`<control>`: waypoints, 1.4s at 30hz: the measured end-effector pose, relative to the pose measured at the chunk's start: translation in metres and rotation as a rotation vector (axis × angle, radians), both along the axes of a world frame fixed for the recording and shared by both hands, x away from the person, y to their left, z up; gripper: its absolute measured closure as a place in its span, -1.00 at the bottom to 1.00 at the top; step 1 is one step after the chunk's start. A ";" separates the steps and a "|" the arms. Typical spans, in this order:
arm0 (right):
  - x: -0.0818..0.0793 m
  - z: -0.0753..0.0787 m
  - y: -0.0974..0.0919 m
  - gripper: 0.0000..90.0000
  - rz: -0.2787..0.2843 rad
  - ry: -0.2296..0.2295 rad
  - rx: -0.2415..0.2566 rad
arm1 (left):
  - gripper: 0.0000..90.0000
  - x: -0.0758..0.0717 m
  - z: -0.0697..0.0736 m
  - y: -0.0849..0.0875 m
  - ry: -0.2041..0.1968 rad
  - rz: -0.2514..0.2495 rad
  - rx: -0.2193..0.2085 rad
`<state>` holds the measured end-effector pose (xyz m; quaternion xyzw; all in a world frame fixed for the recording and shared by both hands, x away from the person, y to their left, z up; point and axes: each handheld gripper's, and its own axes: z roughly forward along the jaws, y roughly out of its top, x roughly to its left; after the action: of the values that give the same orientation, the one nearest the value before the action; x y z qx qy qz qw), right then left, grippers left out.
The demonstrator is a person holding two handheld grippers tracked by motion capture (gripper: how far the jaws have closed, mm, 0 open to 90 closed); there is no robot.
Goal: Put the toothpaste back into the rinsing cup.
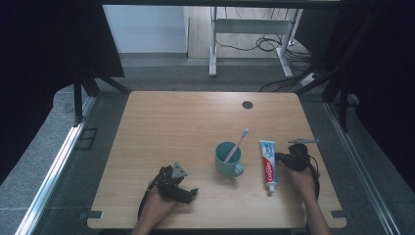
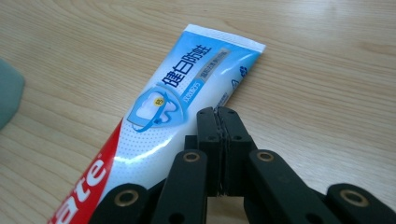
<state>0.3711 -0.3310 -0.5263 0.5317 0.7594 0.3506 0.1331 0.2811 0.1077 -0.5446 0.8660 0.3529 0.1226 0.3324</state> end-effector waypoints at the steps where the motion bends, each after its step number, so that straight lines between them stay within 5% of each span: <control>1: 0.000 0.000 0.000 0.95 0.000 0.000 0.000 | -1.00 0.000 0.000 0.000 0.000 0.000 0.000; 14: 0.004 0.005 0.016 0.88 0.075 0.012 0.023 | -1.00 0.000 0.000 0.000 0.001 0.002 -0.001; 30: -0.014 0.024 0.008 0.24 0.110 0.011 -0.030 | -1.00 0.000 0.000 0.000 0.001 0.002 -0.002; 42: -0.023 0.030 0.007 -0.11 0.129 0.096 -0.043 | -1.00 0.000 0.000 0.000 0.001 0.001 -0.001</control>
<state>0.3476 -0.3241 -0.4968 0.4950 0.8049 0.3160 0.0849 0.2810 0.1076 -0.5446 0.8656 0.3538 0.1221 0.3327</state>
